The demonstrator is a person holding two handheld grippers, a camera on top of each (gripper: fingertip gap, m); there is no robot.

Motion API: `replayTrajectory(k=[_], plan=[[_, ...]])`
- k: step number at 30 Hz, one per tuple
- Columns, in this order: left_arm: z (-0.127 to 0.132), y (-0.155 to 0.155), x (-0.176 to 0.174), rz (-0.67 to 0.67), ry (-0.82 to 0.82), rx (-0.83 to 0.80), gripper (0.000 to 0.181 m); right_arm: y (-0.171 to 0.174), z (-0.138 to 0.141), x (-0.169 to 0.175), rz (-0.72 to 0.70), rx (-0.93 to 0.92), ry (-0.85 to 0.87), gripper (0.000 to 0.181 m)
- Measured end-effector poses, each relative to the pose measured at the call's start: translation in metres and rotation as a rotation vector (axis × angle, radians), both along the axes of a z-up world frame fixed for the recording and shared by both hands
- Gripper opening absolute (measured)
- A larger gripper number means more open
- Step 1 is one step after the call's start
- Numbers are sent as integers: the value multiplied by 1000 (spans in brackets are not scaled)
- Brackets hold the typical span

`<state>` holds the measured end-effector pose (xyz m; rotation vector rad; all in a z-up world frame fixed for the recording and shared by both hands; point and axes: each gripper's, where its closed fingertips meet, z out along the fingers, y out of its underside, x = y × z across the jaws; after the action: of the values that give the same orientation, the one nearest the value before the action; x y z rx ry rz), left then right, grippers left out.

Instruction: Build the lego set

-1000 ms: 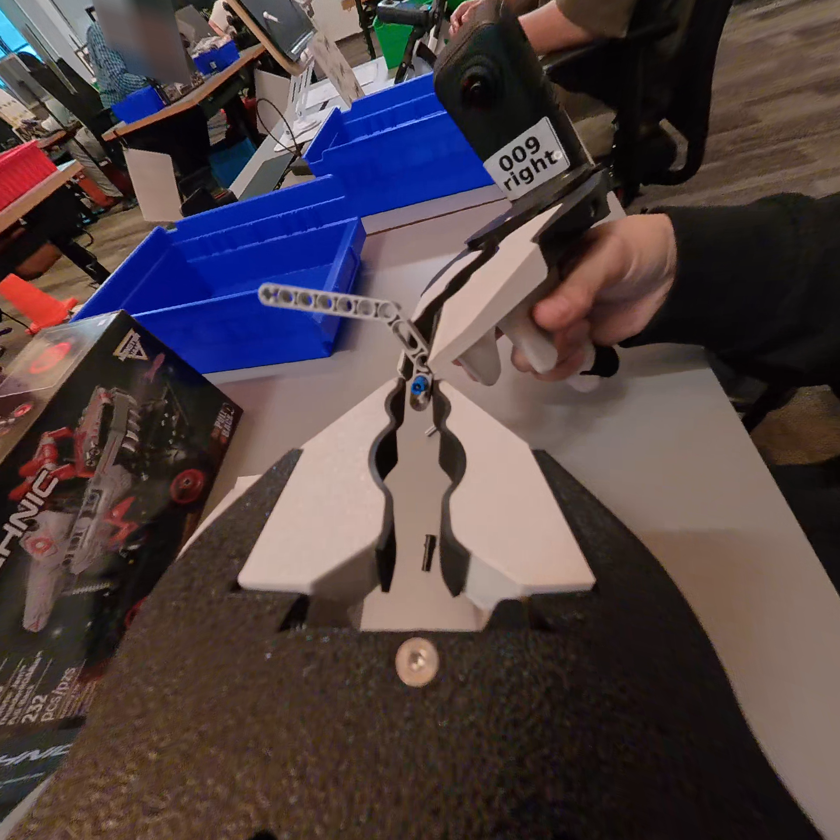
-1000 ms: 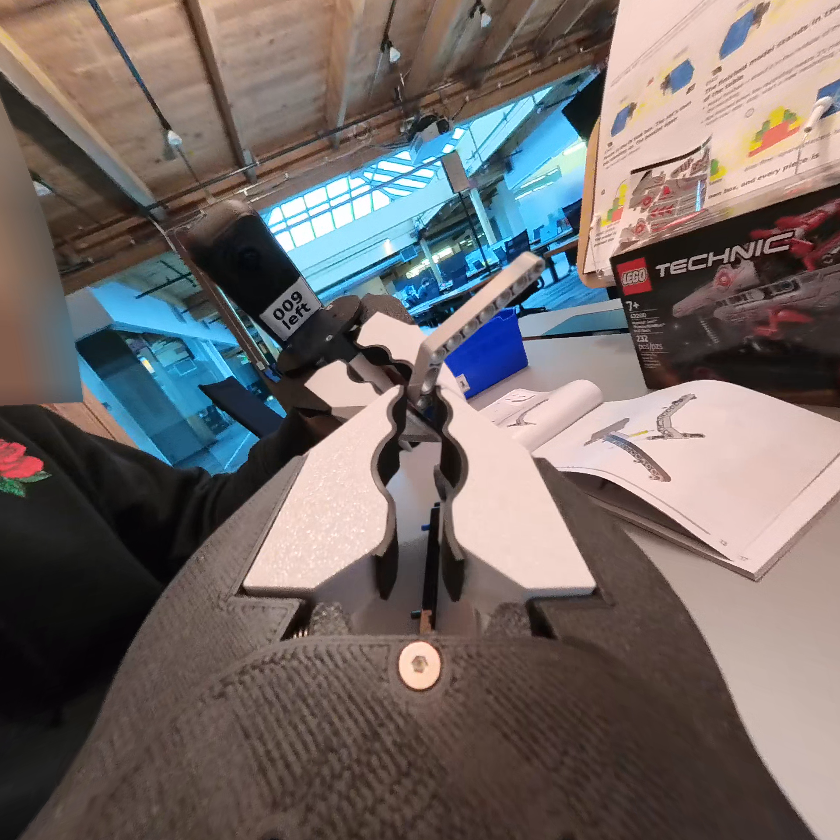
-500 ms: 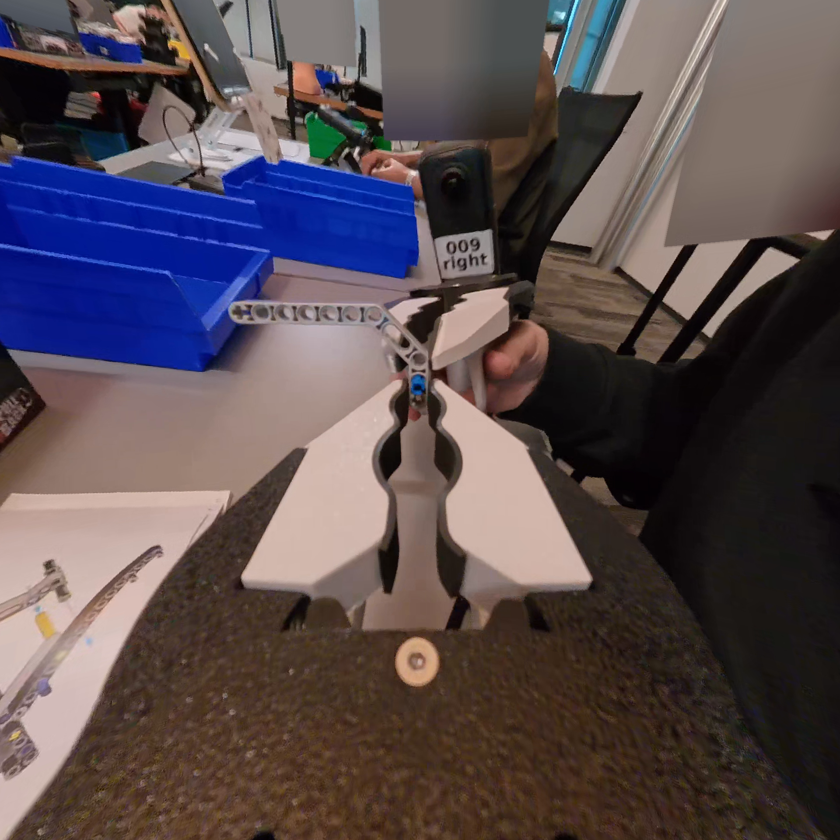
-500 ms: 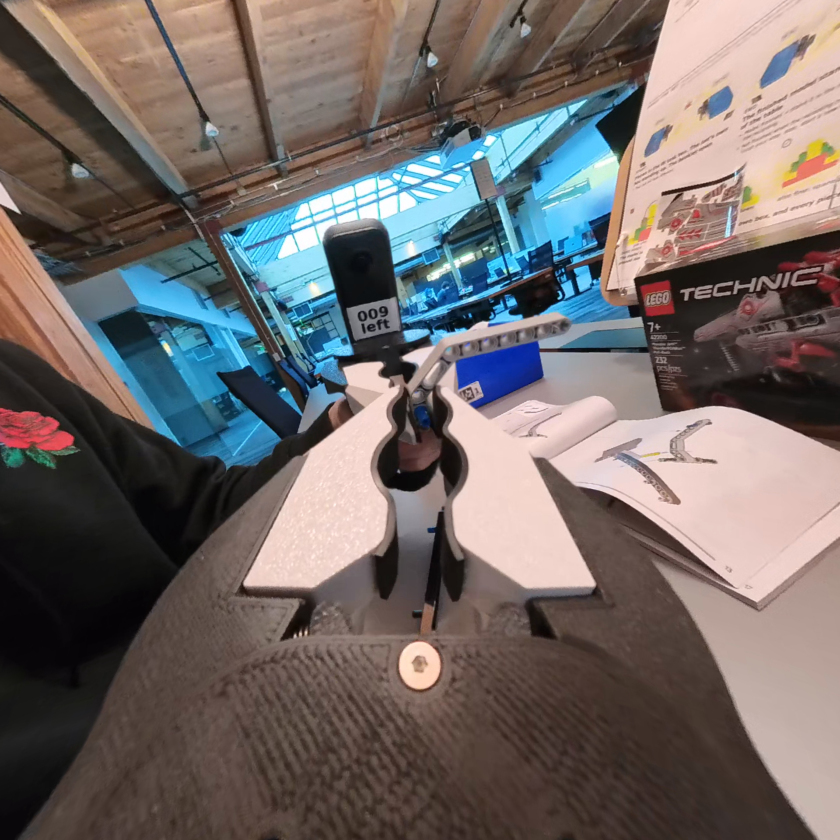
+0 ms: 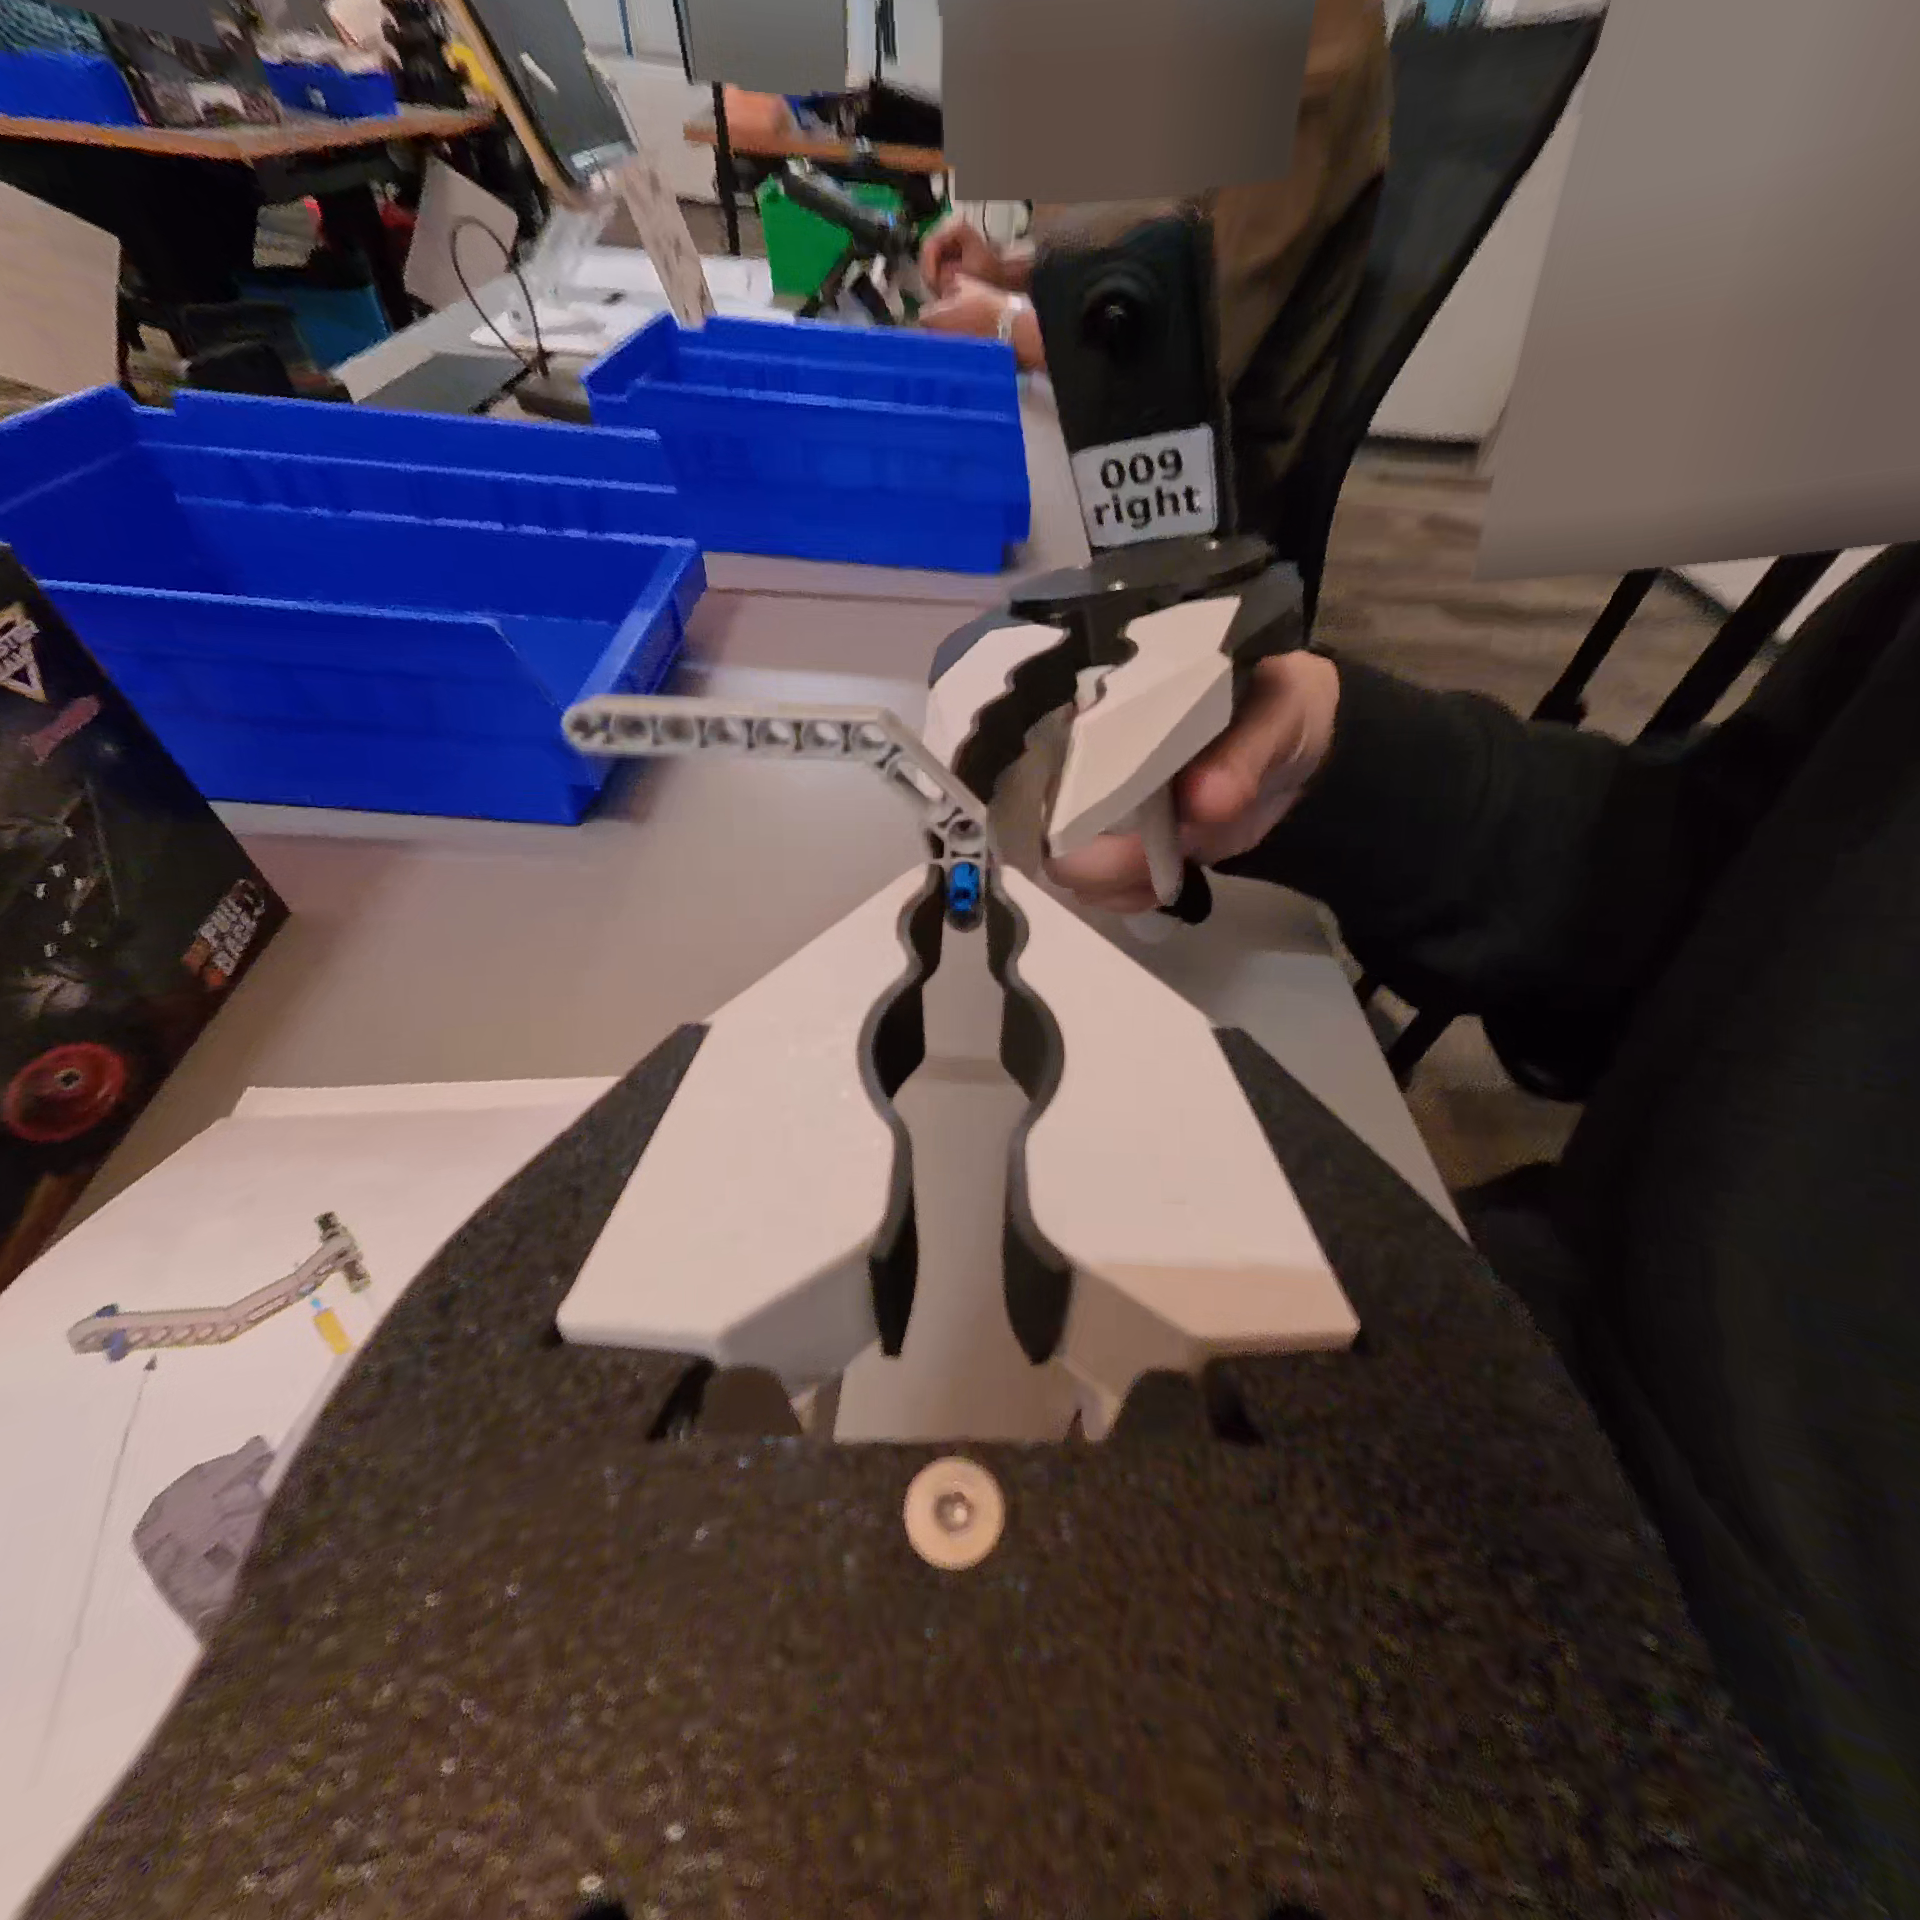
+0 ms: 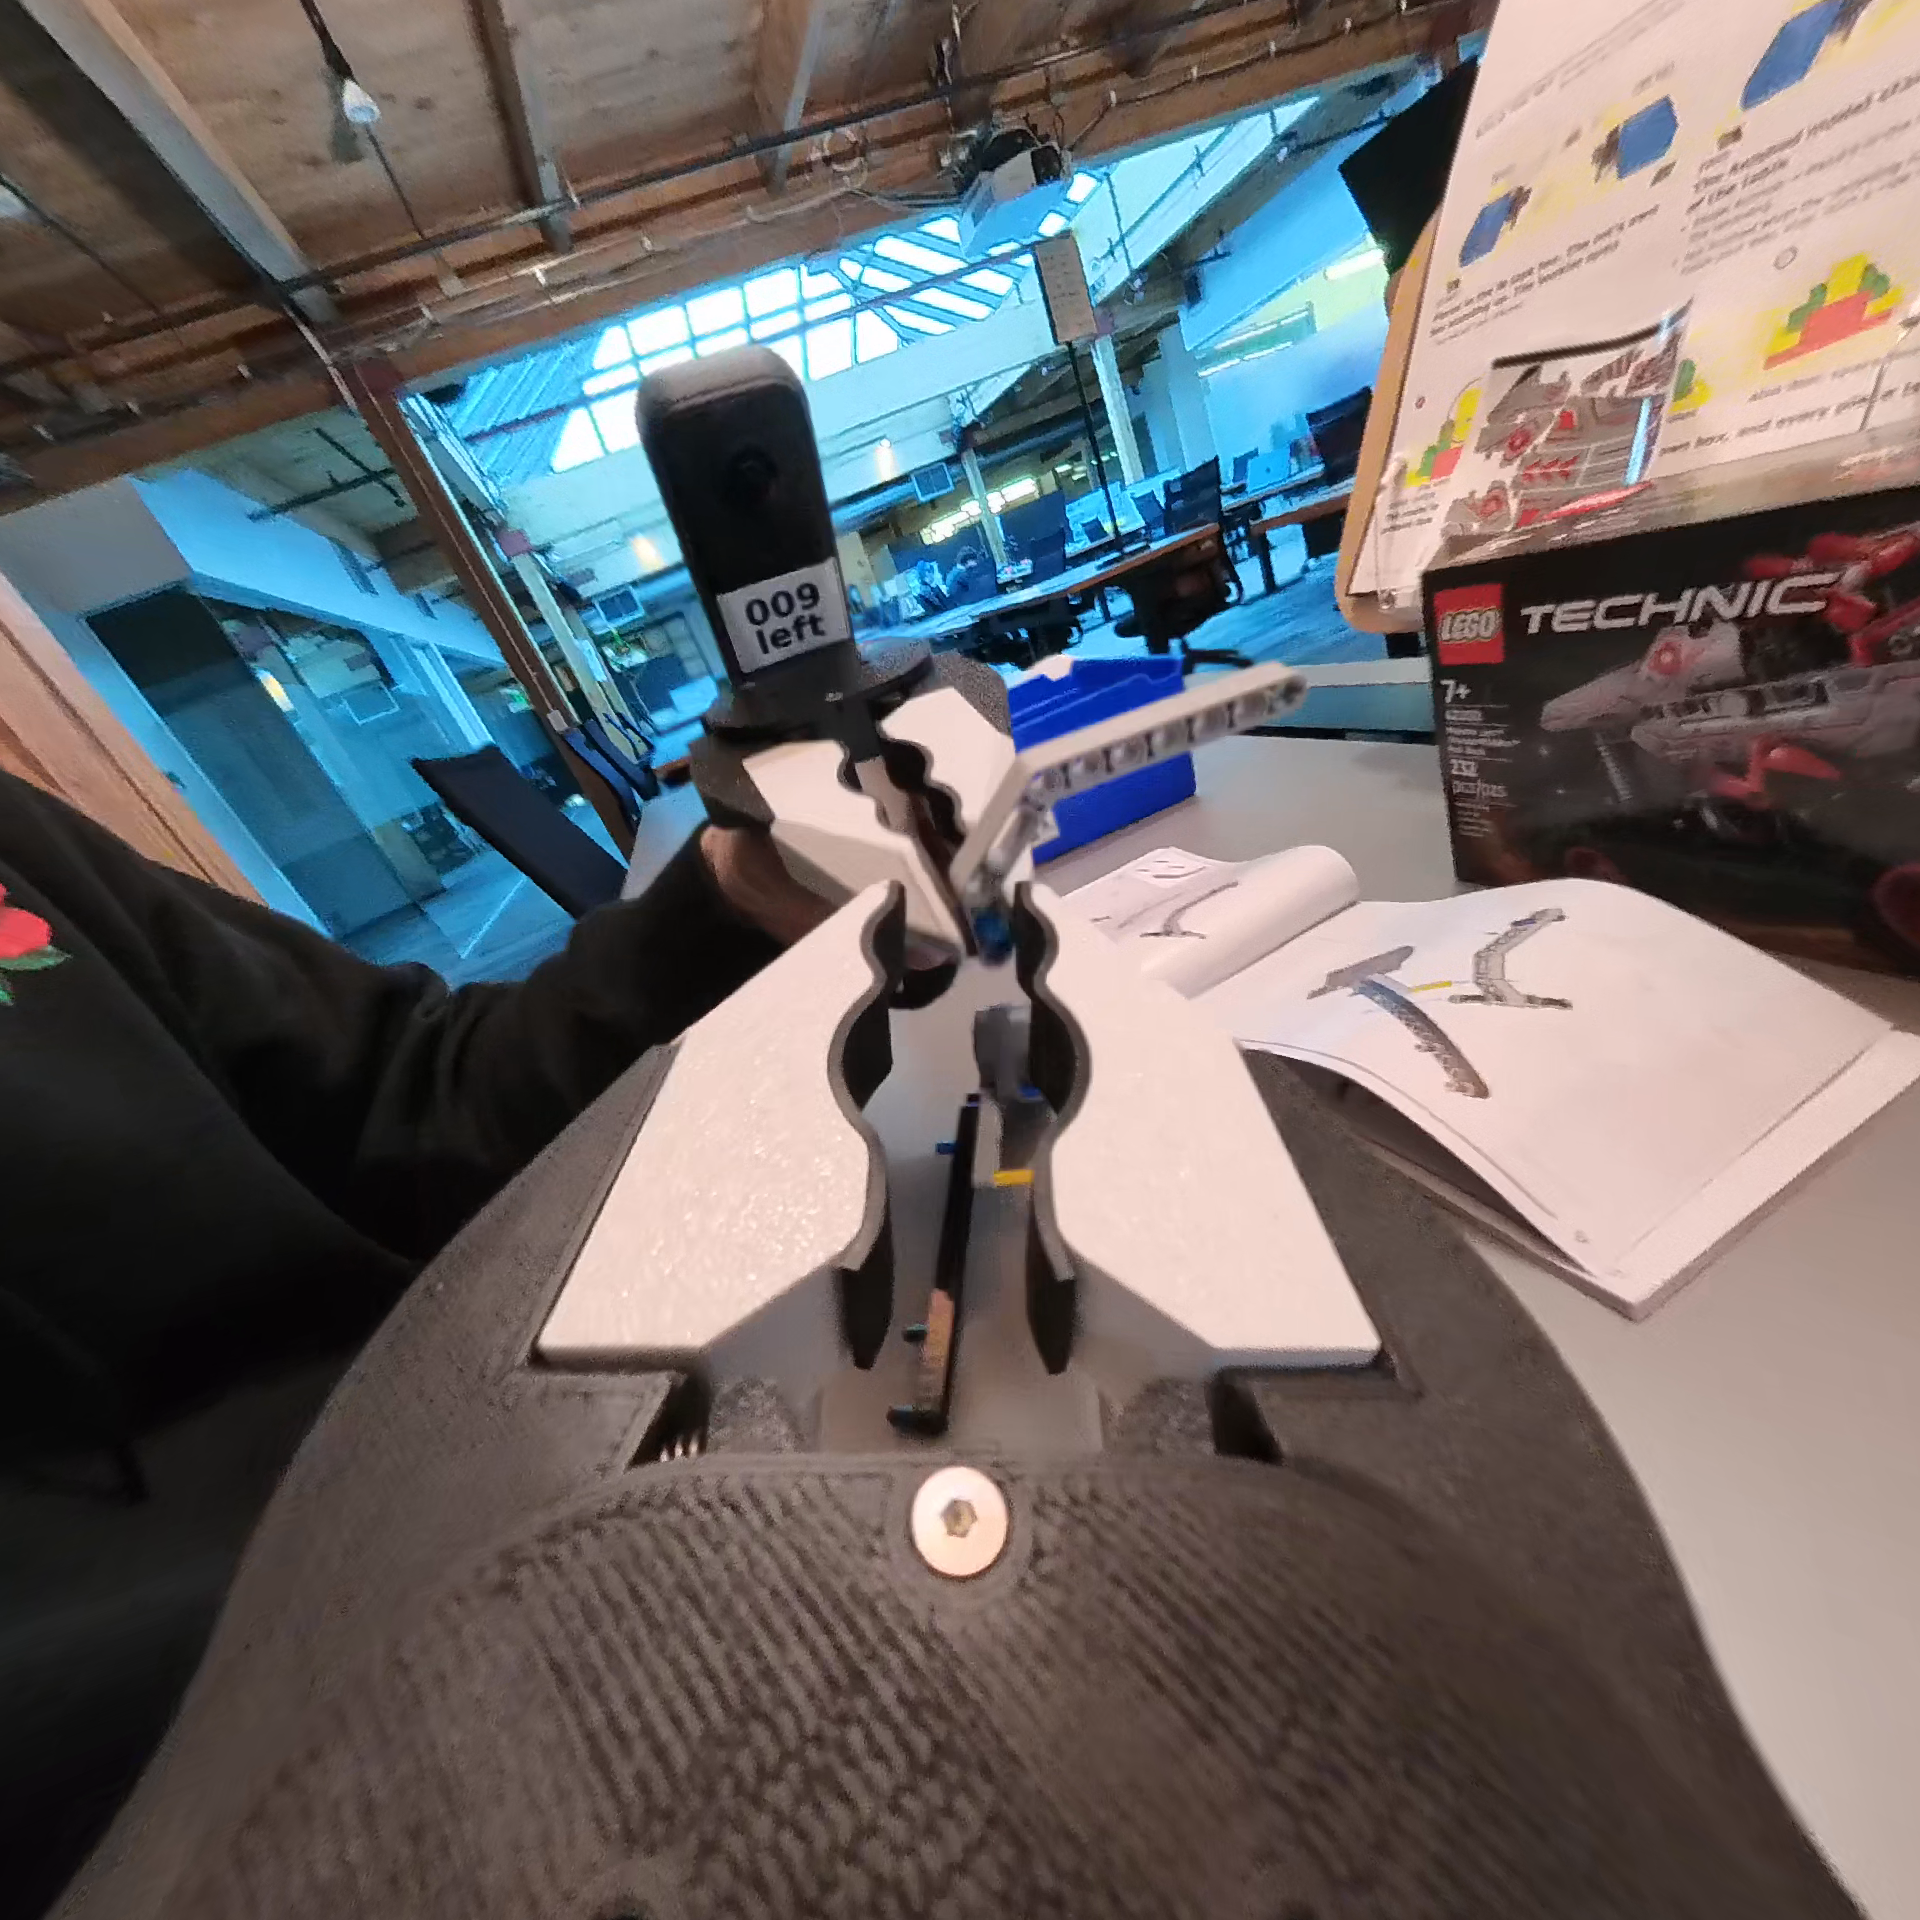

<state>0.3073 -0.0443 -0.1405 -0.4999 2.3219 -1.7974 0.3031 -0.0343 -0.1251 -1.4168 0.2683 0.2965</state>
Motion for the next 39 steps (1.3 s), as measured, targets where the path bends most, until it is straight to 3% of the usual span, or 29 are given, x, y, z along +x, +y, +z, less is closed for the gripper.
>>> replayTrajectory(k=[3, 7, 15, 26, 28, 39], plan=[[4, 5, 2, 6, 35, -78, 5, -8, -8, 2, -16, -78, -74, 0], [8, 2, -3, -37, 79, -157, 5, -6, -9, 3, -45, -91, -105, 12], [9, 1, -11, -95, 80, -175, 5, -1, -1, -7, -18, -61, -157, 2], [0, 3, -24, -141, 55, -77, 6, 2, -11, -19, 17, -160, -323, 2], [5, 5, -23, -128, 43, -92, 16, 3, -13, -21, 22, -177, -328, 2], [-3, 8, -30, -166, 50, -19, 7, 9, -18, -25, 36, -224, -309, 2]])
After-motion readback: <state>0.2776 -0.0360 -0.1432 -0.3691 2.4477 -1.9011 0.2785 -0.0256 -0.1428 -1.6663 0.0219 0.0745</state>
